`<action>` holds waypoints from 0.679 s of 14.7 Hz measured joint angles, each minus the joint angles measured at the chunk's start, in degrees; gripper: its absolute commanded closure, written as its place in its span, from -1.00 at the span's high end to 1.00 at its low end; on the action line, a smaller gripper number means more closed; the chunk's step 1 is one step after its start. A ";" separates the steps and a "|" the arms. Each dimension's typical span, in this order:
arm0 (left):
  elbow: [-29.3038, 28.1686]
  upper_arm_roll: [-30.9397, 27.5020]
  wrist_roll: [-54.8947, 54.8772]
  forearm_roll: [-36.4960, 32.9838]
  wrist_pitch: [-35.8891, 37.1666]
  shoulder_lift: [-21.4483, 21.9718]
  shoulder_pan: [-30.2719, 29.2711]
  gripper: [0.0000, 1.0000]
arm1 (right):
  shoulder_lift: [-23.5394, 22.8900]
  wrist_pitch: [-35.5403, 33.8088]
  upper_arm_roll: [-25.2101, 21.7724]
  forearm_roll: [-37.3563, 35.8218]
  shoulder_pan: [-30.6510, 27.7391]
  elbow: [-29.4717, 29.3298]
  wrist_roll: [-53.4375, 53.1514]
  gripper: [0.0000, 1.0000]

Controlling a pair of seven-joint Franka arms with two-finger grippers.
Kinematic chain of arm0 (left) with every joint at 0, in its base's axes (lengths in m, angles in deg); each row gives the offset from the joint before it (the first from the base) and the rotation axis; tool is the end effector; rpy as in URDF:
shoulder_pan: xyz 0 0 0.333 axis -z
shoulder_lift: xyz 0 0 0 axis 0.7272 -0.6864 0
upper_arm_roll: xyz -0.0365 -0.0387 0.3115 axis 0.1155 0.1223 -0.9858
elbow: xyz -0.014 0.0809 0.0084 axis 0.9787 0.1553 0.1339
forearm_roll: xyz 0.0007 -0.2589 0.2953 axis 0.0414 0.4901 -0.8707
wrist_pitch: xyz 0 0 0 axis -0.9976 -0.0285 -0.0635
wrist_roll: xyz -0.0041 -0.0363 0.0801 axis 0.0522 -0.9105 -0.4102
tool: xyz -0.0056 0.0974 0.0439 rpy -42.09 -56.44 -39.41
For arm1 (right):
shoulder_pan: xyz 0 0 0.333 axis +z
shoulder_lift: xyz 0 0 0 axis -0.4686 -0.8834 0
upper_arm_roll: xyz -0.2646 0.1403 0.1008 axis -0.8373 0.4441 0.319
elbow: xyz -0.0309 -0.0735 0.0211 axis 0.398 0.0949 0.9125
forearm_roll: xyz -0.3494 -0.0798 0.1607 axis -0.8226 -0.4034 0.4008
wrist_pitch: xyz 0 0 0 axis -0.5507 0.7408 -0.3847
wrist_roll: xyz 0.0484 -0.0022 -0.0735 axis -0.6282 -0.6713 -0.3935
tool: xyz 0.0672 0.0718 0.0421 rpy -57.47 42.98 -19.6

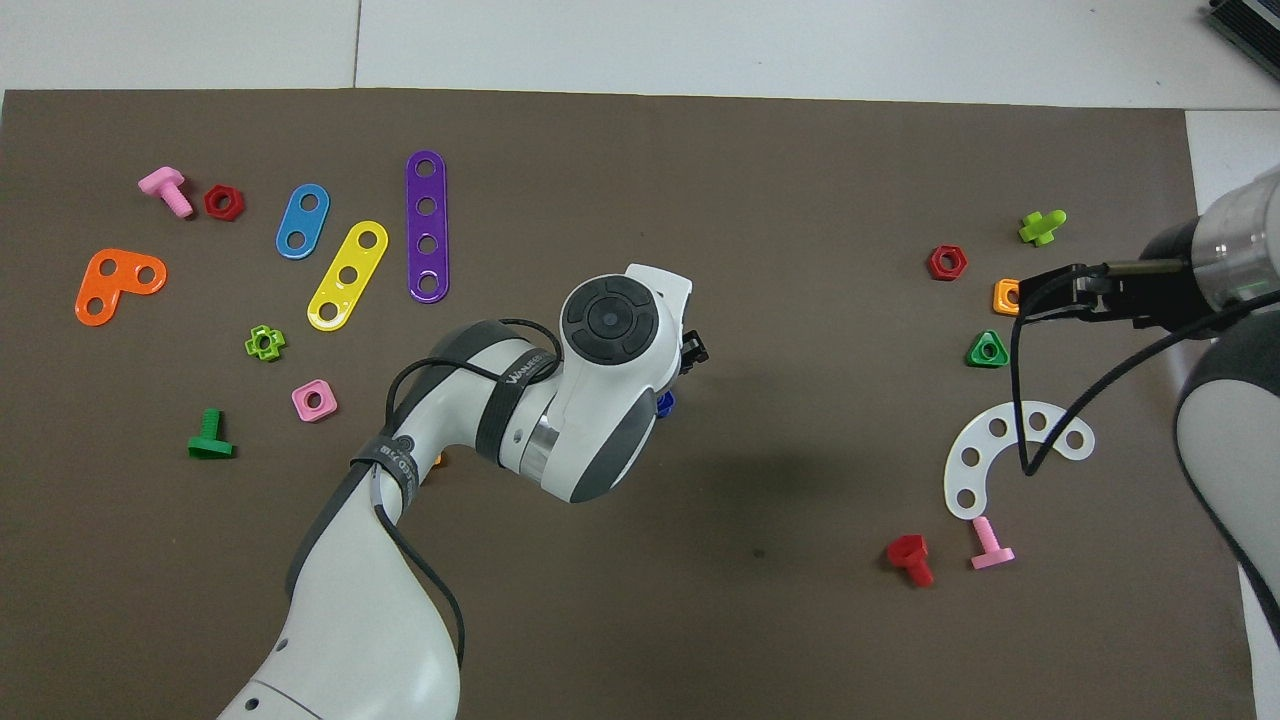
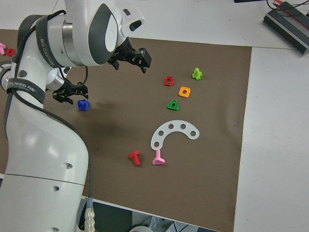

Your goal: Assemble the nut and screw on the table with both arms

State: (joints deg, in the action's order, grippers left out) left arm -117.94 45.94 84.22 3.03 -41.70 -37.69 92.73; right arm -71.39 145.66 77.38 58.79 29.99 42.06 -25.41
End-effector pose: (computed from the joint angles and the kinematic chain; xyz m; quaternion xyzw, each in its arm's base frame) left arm 0.5179 -0.4437 0.3319 0.9786 0.1960 -0.0183 0.0601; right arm 0.5597 0.0479 0.6116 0.9994 -0.0246 0.0207 0.0083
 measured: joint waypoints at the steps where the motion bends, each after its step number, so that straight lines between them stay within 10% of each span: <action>1: 0.56 -0.24 0.01 -0.01 0.09 0.02 -0.26 1.00 | 0.04 0.00 -0.01 0.00 0.00 -0.01 0.00 1.00; 10: 7.28 -0.80 -12.94 -0.13 22.32 11.80 -16.04 1.00 | 0.97 -3.07 -0.52 0.00 -0.15 -1.22 0.00 1.00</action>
State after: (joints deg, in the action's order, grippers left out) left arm -110.66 45.14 71.28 2.89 -19.38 -25.89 76.68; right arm -70.42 142.59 76.86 58.79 29.84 40.84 -25.41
